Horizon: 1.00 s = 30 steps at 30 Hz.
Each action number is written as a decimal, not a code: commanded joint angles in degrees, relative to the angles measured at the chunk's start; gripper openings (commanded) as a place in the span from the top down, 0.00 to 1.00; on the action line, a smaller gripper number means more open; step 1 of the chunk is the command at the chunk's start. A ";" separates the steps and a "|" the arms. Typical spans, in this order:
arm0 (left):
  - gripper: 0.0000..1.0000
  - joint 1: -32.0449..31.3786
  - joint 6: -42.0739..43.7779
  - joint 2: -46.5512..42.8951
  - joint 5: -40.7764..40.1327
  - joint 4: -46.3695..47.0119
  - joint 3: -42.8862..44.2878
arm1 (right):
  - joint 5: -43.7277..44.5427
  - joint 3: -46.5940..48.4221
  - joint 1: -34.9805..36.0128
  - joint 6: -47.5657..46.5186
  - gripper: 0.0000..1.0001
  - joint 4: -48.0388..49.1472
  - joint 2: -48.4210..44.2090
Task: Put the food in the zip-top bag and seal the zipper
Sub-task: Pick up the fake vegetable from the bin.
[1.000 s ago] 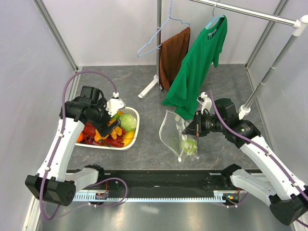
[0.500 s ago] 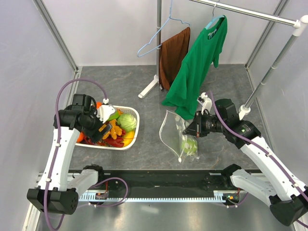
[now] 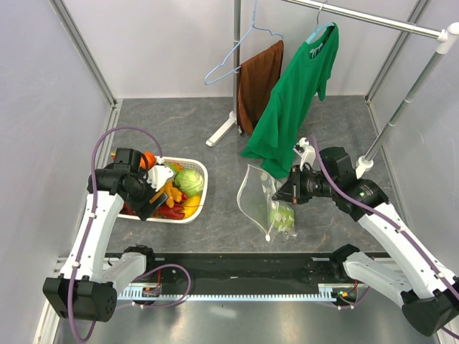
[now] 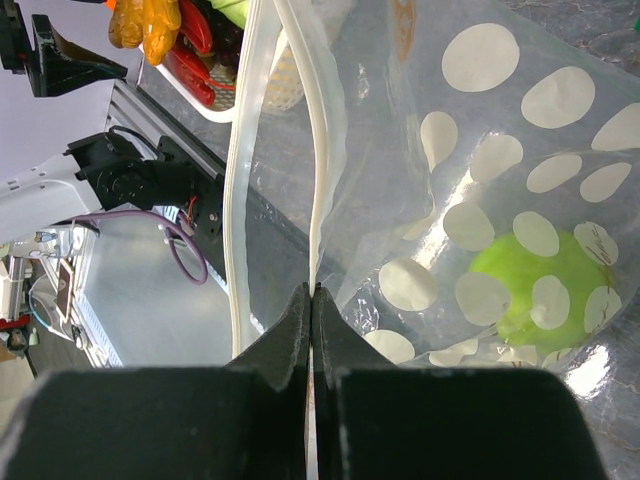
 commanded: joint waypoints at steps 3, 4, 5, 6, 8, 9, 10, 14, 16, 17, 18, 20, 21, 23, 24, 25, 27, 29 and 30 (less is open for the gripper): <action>0.18 0.21 -1.46 1.26 1.65 4.74 -1.24 | 0.03 1.19 -0.43 -0.78 1.00 -0.13 0.42; 0.18 0.21 -1.72 1.34 1.83 5.00 -1.50 | 0.11 1.11 -0.43 -0.87 1.00 -0.13 0.33; 0.19 0.21 -1.90 1.52 1.92 5.18 -1.68 | 0.12 1.11 -0.43 -0.78 1.00 -0.13 0.50; 0.19 0.30 -1.99 1.87 2.09 5.44 -1.85 | 0.12 1.11 -0.43 -0.78 1.00 -0.13 0.50; 0.20 0.21 -2.25 1.96 2.01 5.80 -2.55 | 0.20 1.11 -0.43 -0.78 1.00 -0.04 0.59; 0.21 0.21 -2.25 1.96 2.01 6.15 -2.64 | 0.12 1.19 -0.43 -0.87 1.00 -0.04 0.59; 0.21 0.21 -2.25 1.87 2.09 6.41 -2.65 | 0.20 1.19 -0.43 -0.87 1.00 -0.13 0.68; 0.31 0.21 -2.34 2.05 2.45 6.41 -2.65 | 0.38 1.11 -0.43 -0.78 1.00 0.05 0.77; 0.36 0.21 -2.43 2.22 2.53 6.41 -2.73 | 0.47 1.11 -0.43 -0.78 1.00 0.14 0.77; 0.37 0.21 -2.43 2.14 2.27 6.50 -2.73 | 0.55 1.11 -0.43 -0.78 1.00 0.05 0.77; 0.39 0.21 -2.52 2.14 2.01 6.50 -2.65 | 0.56 1.02 -0.43 -0.78 1.00 0.05 0.77; 0.43 0.21 -2.52 1.87 1.48 6.41 -2.65 | 0.64 0.93 -0.43 -0.87 1.00 0.05 0.59; 0.46 0.21 -2.43 1.61 1.22 6.33 -2.47 | 0.64 0.93 -0.43 -0.78 1.00 0.14 0.59; 0.50 0.21 -2.25 1.00 0.52 5.80 -2.21 | 0.56 0.93 -0.35 -0.96 1.00 0.05 0.59; 0.52 0.21 -2.25 0.73 0.34 5.45 -1.77 | 0.64 0.93 -0.43 -0.87 1.00 0.05 0.51; 0.57 0.21 -2.17 0.47 0.08 5.01 -1.51 | 0.64 0.93 -0.43 -0.96 1.00 0.05 0.50; 0.60 0.30 -2.25 -0.41 -0.10 3.78 -0.19 | 0.73 0.84 -0.35 -0.87 1.00 0.05 0.50; 0.67 0.21 -2.08 -0.85 0.07 2.82 0.69 | 0.64 0.58 -0.43 -0.87 1.00 0.05 0.42; 0.69 0.21 -1.99 -1.37 -0.01 1.85 1.39 | 0.73 0.49 -0.35 -0.87 1.00 0.14 0.33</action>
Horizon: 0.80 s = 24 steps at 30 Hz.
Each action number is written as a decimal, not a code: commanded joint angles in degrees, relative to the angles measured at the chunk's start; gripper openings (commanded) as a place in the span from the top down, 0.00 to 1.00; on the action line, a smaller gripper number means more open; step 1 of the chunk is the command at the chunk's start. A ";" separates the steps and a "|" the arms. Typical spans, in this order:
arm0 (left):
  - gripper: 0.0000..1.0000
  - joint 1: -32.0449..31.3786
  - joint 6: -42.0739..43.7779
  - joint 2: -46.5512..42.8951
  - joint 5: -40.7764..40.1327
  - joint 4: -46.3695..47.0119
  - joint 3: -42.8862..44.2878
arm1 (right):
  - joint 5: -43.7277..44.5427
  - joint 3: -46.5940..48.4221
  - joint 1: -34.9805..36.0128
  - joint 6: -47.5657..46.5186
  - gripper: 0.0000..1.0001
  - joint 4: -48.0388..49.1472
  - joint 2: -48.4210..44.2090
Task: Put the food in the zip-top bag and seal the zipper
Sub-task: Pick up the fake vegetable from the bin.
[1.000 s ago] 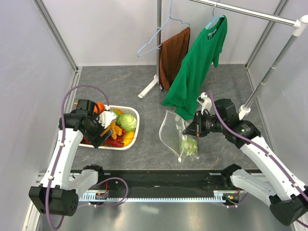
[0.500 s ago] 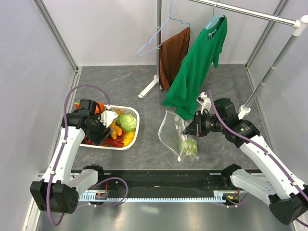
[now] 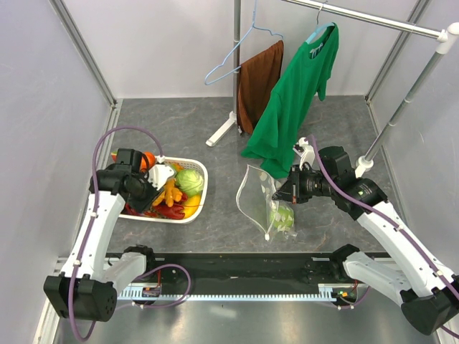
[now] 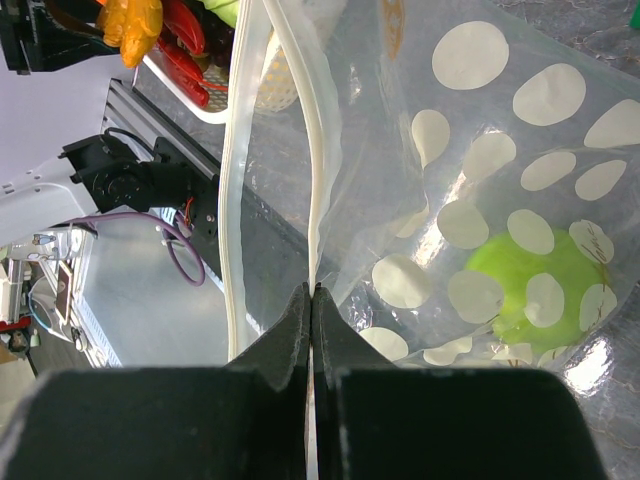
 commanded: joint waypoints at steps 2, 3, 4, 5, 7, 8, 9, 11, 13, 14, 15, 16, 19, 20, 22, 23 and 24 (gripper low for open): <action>0.74 0.21 -0.46 -2.52 -0.58 -3.18 4.54 | 0.51 0.40 -0.17 -0.89 1.00 0.14 -0.61; 0.75 0.21 -0.46 -3.04 -0.58 -4.15 5.33 | 0.60 0.32 -0.17 -0.80 1.00 0.05 -0.70; 0.76 0.21 -0.46 -3.22 -0.41 -4.68 5.86 | 0.60 0.32 -0.17 -0.80 1.00 0.14 -0.70; 0.77 0.30 -0.46 -3.40 -0.23 -5.12 6.30 | 0.69 0.23 -0.17 -0.80 1.00 0.14 -0.79; 0.80 0.30 -0.28 -3.83 0.38 -6.69 7.88 | 0.78 0.14 -0.17 -0.80 1.00 0.05 -0.88; 0.81 0.30 -0.28 -3.92 0.99 -7.49 8.59 | 0.78 0.05 -0.08 -0.80 1.00 0.05 -0.79; 0.81 0.21 -0.20 -3.84 1.52 -8.10 10.42 | 0.95 -0.03 -0.08 -0.89 1.00 0.05 -0.96; 0.83 0.12 -0.19 -3.57 3.36 -10.13 12.62 | 0.95 -0.21 -0.08 -0.80 1.00 0.22 -0.96; 0.85 -0.49 0.51 -3.31 4.77 -11.36 16.14 | 0.95 -0.30 -0.17 -0.80 1.00 0.31 -0.96; 0.85 -0.84 0.68 -3.22 5.48 -11.71 17.28 | 0.95 -0.30 -0.17 -0.80 1.00 0.31 -0.88; 0.86 -1.54 0.77 -2.96 5.40 -11.71 19.03 | 0.95 -0.30 -0.08 -0.72 1.00 0.40 -0.79; 0.87 -3.90 0.68 -2.61 5.22 -11.71 19.92 | 0.86 -0.21 -0.17 -0.72 1.00 0.40 -0.70; 0.88 -14.67 -1.85 -1.03 -1.16 -11.10 22.39 | 0.60 0.05 -0.17 -0.72 1.00 0.40 -0.35; 0.89 -18.65 -3.87 -0.15 -3.63 -10.14 23.00 | 0.60 0.14 -0.08 -0.72 1.00 0.31 -0.26; 0.89 -30.48 -5.99 1.17 -11.17 -9.26 23.36 | 0.51 0.23 -0.17 -0.63 1.00 0.57 0.00; 0.89 -33.77 -7.39 2.39 -13.30 -8.56 24.31 | 0.51 0.23 -0.17 -0.63 1.00 0.66 0.09; 0.89 -36.50 -7.75 4.93 -14.89 -8.38 25.11 | 0.51 0.23 -0.17 -0.54 1.00 0.75 0.09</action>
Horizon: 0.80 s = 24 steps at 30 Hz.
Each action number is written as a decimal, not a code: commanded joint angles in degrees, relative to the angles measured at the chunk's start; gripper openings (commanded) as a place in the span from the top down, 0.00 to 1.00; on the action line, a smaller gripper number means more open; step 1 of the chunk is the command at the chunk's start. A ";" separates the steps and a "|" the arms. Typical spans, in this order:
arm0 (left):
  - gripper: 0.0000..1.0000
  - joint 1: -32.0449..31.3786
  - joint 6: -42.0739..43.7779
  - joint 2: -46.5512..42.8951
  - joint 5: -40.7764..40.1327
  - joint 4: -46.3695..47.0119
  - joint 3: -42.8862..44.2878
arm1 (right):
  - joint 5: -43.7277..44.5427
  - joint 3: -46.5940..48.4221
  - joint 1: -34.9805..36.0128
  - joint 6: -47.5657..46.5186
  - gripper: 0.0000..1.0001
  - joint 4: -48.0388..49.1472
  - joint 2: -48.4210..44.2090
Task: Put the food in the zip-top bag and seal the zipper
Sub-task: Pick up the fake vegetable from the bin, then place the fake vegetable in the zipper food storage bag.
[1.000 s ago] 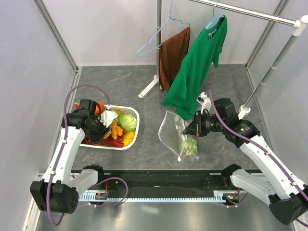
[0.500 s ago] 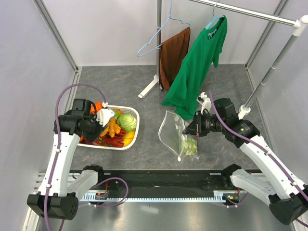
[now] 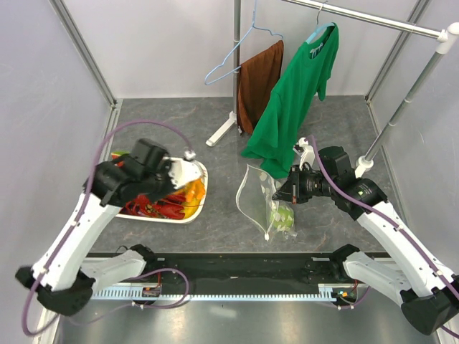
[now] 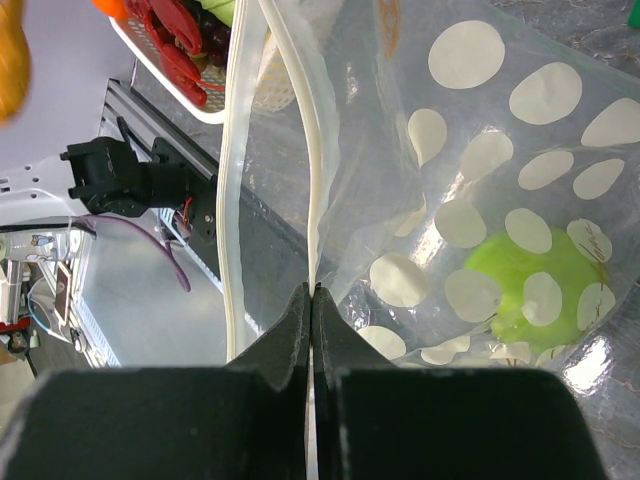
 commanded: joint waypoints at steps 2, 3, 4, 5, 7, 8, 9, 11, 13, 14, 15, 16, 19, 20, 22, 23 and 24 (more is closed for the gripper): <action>0.90 -17.57 -5.72 7.86 -12.75 -0.77 6.64 | 0.25 0.45 -0.17 -0.47 1.00 0.73 0.07; 0.90 -19.68 -5.64 11.10 -13.89 -0.77 7.80 | 0.25 0.45 -0.17 -0.56 1.00 0.64 0.07; 0.89 -23.96 -5.46 12.52 -16.77 -0.86 8.76 | 0.34 0.53 -0.26 -0.48 1.00 0.64 0.07; 0.90 -26.01 -4.85 13.93 -18.28 -0.77 10.60 | 0.34 0.62 -0.17 -0.47 1.00 0.55 0.07; 0.89 -31.27 -4.23 18.15 -21.87 -0.86 12.54 | 0.60 0.71 -0.26 -0.39 1.00 0.55 0.07; 0.89 -32.61 -3.71 19.64 -22.68 -1.12 14.38 | 0.60 0.71 -0.26 -0.39 1.00 0.55 -0.02; 0.89 -33.75 -3.62 21.05 -23.12 -1.29 15.36 | 0.69 0.80 -0.26 -0.30 1.00 0.64 -0.02; 0.89 -36.57 -3.44 25.18 -24.62 -2.61 17.29 | 0.95 0.62 -0.26 -0.12 1.00 0.64 -0.19; 0.88 -38.41 -3.26 28.68 -26.28 -2.96 18.78 | 1.04 0.27 -0.26 0.23 1.00 0.82 -0.28; 0.88 -38.77 -3.00 29.75 -26.47 -3.05 20.97 | 1.13 0.18 -0.26 0.40 1.00 0.90 -0.46; 0.87 -39.03 -3.00 31.07 -26.64 -3.14 22.38 | 1.04 0.10 -0.26 0.49 1.00 0.91 -0.54; 0.87 -39.38 -3.26 32.04 -26.82 -3.23 23.88 | 1.04 -0.17 -0.17 0.49 1.00 0.82 -0.72; 0.87 -40.09 -4.05 36.34 -27.26 -5.68 28.37 | 1.04 -0.43 -0.26 0.84 1.00 0.91 -1.07; 0.87 -40.35 -3.97 37.75 -27.69 -5.95 28.29 | 0.95 -0.52 -0.17 0.93 1.00 0.99 -1.25; 0.87 -40.97 -3.88 38.81 -29.01 -5.52 28.02 | 0.69 -0.52 -0.26 1.37 1.00 1.43 -1.42; 0.86 -40.97 -3.97 39.34 -29.02 -5.43 28.02 | 0.69 -0.52 -0.26 1.55 1.00 1.61 -1.60; 0.85 -41.06 -3.97 40.21 -29.10 -5.51 28.11 | 0.86 -0.43 -0.26 1.46 1.00 1.61 -1.60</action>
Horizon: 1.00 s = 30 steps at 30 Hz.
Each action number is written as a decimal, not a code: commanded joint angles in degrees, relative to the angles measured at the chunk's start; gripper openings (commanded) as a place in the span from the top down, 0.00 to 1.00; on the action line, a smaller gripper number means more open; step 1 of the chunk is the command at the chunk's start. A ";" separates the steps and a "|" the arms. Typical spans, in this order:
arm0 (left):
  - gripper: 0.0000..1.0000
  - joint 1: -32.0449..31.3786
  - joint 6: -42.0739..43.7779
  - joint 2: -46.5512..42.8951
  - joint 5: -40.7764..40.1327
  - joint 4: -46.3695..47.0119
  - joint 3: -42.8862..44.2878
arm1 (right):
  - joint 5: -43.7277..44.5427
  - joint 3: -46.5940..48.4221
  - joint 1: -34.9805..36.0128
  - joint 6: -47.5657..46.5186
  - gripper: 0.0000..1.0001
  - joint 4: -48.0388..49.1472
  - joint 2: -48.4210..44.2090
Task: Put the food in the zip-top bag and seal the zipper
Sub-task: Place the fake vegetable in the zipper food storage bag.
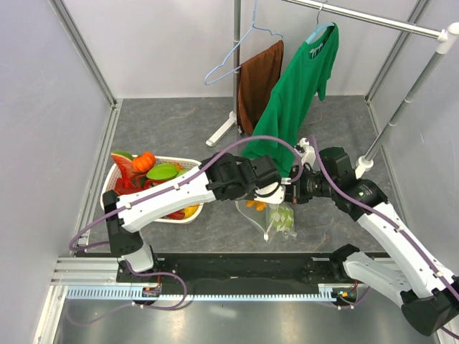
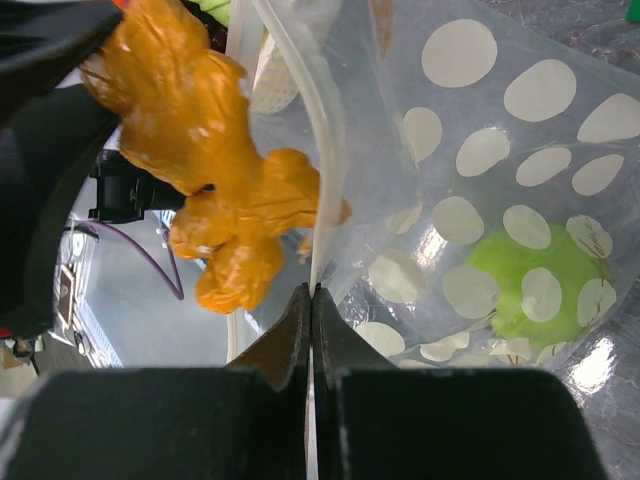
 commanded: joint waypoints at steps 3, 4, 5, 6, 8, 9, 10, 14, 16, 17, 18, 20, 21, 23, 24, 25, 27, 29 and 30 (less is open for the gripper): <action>0.85 -1.30 -0.14 2.52 -3.97 -4.88 0.26 | 1.00 0.35 -0.21 0.56 1.00 0.95 -1.65; 0.85 -1.30 0.30 2.34 -5.11 -4.71 -0.44 | 1.17 0.53 -0.21 0.30 1.00 0.69 -1.82; 0.84 -1.30 0.39 2.26 -5.55 -4.70 -1.49 | 1.17 0.62 -0.21 0.12 1.00 0.51 -2.00; 0.83 -1.30 0.30 2.26 -5.82 -4.53 -1.76 | 1.26 0.71 -0.21 0.21 1.00 0.16 -2.17; 0.81 -1.30 -0.31 2.69 -6.00 -4.09 -0.20 | 0.74 0.53 -0.13 0.30 1.00 0.33 -2.26; 0.75 -1.30 -0.75 2.96 -5.74 -3.74 1.12 | 0.56 0.18 -0.21 0.56 1.00 0.68 -2.26; 0.69 -1.30 -1.53 4.09 -4.34 -3.91 2.61 | 0.47 0.01 -0.13 0.74 1.00 0.86 -2.17; 0.48 -1.65 -3.74 5.77 1.90 -4.53 12.88 | -0.32 -0.08 -0.21 1.09 1.00 1.48 -2.00; 0.32 -2.18 -5.48 5.77 5.58 -4.01 15.88 | -0.41 0.44 -0.30 1.44 1.00 1.48 -1.74; 0.30 -2.18 -5.93 5.60 7.17 -4.18 16.77 | -1.11 0.71 -0.30 1.53 1.00 1.48 -1.73; 0.25 -2.18 -6.46 5.42 8.49 -4.09 17.21 | -1.46 1.32 -0.30 1.62 1.00 1.56 -1.65; 0.18 -2.18 -7.43 4.20 10.17 -3.83 16.17 | -1.81 1.94 -0.48 1.62 1.00 1.65 -1.56; 0.17 -1.92 -8.74 3.23 10.35 -3.30 15.64 | -1.99 2.37 -0.57 1.53 1.00 1.48 -1.47; 0.17 -0.26 -10.50 -0.44 12.62 -1.29 13.45 | -2.95 2.99 -0.74 1.62 1.00 1.39 -1.65; 0.16 0.97 -12.94 -1.43 16.64 -1.19 13.26 | -3.39 3.25 -0.74 1.62 1.00 1.48 -1.73; 0.17 2.64 -13.75 -2.31 19.55 -1.80 14.31 | -3.92 3.61 -1.00 1.53 1.00 1.30 -1.82; 0.17 11.06 -15.77 -5.73 29.36 -2.60 15.37 | -5.23 5.36 -1.27 1.01 1.00 0.43 -2.00; 0.15 22.70 -16.74 -8.72 35.55 -2.42 14.67 | -5.51 7.72 -1.36 0.30 1.00 -0.71 -2.26; 0.14 26.35 -17.44 -11.60 40.27 -2.33 12.58 | -5.25 8.35 -1.44 -0.31 1.00 -1.16 -2.35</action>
